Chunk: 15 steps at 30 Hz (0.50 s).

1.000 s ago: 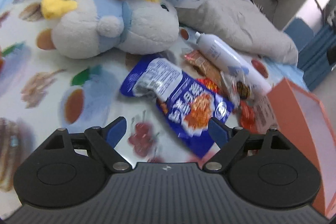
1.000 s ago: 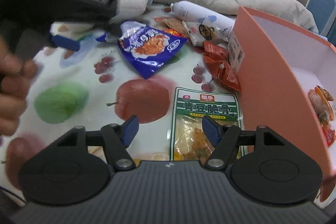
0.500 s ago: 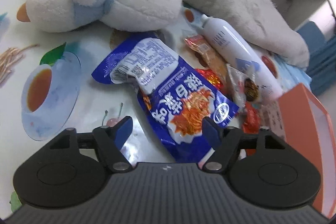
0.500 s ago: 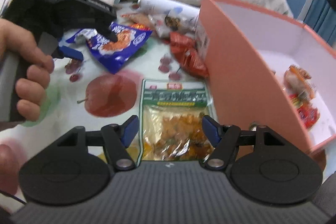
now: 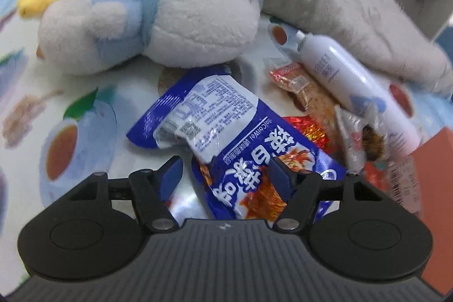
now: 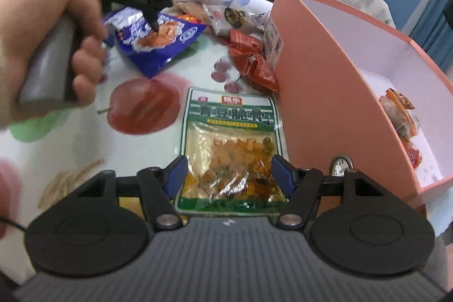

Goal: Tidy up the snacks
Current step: 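Grasp blue spicy-strip bag with left gripper while right grasps green-labelled bag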

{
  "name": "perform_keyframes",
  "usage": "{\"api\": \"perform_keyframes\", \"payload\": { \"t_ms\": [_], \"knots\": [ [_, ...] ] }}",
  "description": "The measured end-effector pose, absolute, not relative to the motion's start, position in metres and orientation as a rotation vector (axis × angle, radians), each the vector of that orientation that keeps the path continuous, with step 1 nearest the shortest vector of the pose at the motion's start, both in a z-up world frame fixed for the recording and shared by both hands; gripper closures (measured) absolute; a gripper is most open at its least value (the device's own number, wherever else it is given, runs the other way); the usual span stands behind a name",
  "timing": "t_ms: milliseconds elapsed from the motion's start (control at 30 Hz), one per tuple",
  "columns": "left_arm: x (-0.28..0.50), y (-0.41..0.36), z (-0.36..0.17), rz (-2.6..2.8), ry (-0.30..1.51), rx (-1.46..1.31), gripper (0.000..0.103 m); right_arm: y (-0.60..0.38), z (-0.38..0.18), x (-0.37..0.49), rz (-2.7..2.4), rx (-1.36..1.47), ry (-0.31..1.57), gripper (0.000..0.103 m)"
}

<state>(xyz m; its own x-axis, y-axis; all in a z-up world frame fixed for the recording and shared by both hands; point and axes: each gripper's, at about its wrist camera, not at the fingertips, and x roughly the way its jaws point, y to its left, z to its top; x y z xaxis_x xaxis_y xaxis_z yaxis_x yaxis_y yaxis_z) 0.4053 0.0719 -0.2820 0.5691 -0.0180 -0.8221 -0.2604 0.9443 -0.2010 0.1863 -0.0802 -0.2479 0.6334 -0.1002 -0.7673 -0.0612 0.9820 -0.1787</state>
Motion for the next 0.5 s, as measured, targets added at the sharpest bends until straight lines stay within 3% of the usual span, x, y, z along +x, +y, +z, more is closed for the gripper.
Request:
{"api": "perform_keyframes", "payload": {
  "t_ms": [100, 200, 333, 500],
  "knots": [
    [0.412, 0.062, -0.279, 0.122, 0.999, -0.249, 0.046, -0.087, -0.254, 0.189, 0.007, -0.123, 0.917, 0.034],
    [0.413, 0.059, -0.279, 0.101, 1.014, -0.19, 0.054, -0.091, -0.254, 0.19, 0.047, -0.09, 0.915, 0.032],
    [0.402, 0.071, -0.277, 0.06, 1.019, -0.212, 0.075, -0.092, -0.256, 0.184, 0.085, -0.121, 0.906, 0.032],
    [0.37, 0.087, -0.273, 0.027, 1.052, -0.237, 0.08, -0.097, -0.253, 0.182, 0.129, -0.111, 0.914, 0.032]
  ]
}}
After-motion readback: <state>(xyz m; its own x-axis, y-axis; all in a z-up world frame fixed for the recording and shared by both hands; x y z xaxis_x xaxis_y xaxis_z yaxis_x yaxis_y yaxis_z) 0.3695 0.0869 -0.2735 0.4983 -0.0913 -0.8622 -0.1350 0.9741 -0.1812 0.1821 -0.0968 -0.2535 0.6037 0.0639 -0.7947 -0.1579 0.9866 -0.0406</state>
